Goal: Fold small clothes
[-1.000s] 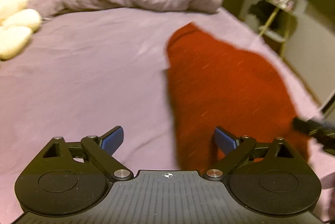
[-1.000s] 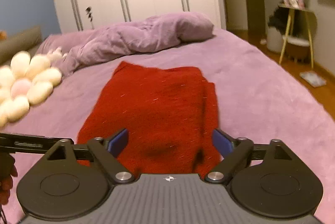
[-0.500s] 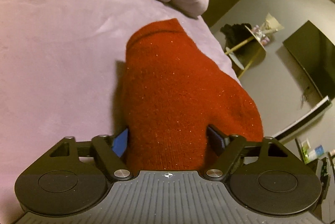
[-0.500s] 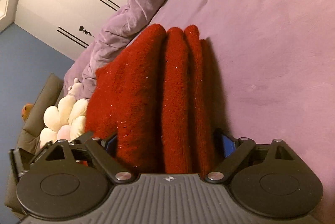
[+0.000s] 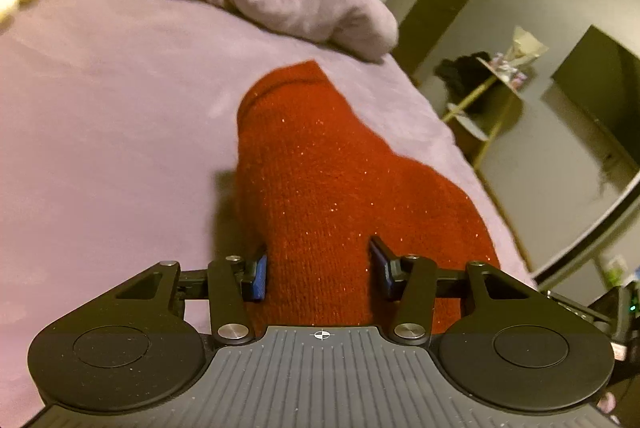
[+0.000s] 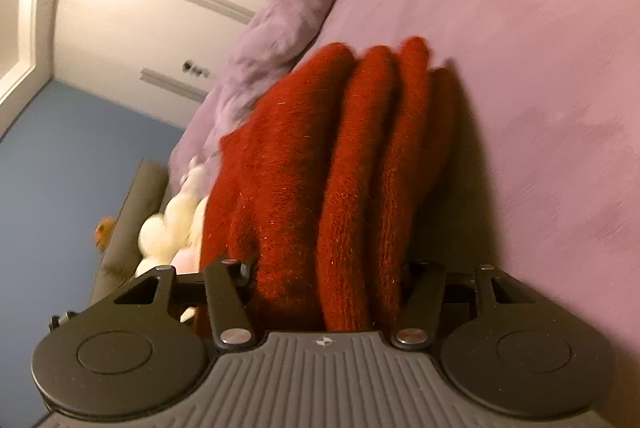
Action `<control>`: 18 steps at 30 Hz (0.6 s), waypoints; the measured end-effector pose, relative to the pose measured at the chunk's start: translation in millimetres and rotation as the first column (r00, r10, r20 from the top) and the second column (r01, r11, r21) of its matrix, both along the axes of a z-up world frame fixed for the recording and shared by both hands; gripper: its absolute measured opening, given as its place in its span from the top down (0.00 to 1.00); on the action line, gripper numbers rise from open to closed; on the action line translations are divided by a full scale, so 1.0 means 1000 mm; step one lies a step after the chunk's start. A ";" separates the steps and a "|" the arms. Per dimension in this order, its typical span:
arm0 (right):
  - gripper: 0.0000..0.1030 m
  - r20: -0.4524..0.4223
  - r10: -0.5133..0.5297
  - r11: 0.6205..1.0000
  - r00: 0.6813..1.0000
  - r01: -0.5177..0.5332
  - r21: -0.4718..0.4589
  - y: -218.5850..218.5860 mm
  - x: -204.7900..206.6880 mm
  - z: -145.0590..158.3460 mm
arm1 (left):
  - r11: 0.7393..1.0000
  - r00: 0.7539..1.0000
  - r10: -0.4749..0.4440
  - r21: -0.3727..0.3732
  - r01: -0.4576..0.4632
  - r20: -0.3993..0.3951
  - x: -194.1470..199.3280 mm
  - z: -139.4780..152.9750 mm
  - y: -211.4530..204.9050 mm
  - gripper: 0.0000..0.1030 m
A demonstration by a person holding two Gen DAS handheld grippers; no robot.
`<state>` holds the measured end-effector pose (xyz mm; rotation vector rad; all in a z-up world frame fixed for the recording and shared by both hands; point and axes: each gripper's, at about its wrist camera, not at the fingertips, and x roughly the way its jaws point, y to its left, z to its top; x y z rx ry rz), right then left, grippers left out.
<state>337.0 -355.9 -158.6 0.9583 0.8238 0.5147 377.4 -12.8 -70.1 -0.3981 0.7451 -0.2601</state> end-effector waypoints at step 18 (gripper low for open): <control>0.22 0.082 0.001 0.924 0.997 0.030 -0.382 0.091 -0.151 0.065 | 0.922 0.991 0.135 0.368 -0.120 -0.017 -0.126 0.024 0.060 0.17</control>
